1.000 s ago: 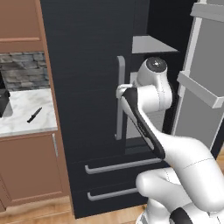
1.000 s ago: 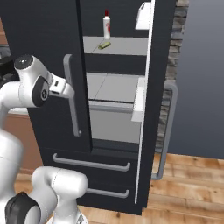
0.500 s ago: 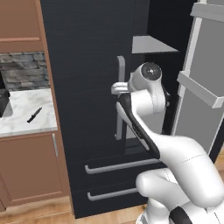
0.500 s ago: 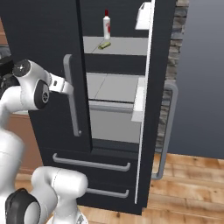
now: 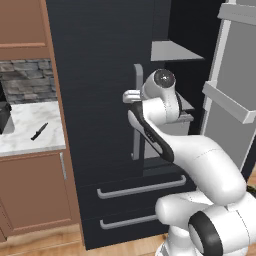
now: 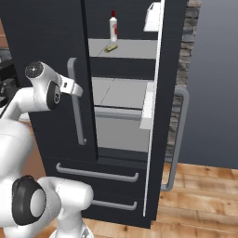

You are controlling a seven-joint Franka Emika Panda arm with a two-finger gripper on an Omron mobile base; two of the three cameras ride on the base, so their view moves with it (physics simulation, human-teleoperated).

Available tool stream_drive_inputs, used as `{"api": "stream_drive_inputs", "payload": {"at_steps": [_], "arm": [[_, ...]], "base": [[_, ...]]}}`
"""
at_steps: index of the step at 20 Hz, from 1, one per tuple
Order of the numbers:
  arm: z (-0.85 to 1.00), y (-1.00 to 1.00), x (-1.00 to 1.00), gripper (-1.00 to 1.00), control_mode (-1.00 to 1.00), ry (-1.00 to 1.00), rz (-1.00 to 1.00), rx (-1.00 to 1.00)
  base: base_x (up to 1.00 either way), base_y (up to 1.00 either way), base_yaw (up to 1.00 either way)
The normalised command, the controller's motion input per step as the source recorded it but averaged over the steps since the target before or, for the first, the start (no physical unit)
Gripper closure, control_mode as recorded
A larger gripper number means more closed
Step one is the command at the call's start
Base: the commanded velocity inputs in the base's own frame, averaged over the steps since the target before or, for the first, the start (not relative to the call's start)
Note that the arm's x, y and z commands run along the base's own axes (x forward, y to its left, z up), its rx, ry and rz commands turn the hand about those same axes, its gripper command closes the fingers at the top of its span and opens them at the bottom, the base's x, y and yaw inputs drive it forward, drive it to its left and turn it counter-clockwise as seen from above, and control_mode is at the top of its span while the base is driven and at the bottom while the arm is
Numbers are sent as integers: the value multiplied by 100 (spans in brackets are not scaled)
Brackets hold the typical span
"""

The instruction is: Retrieve the butter from the fridge and place it on a plate on the dining table. Then retrieve the butter knife by the fridge and place it near the plate.

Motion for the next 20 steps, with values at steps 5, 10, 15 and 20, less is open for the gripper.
{"api": "stream_drive_inputs", "payload": {"at_steps": [5,10,15,20], "arm": [[-5,2,50,-100,-100,0,0,0],[-8,0,35,-100,-100,0,0,0],[-8,0,44,-100,-100,0,0,0],[-7,0,43,-100,-100,0,0,0]], "base": [[0,0,0],[0,0,0],[0,0,0],[0,0,0]]}}
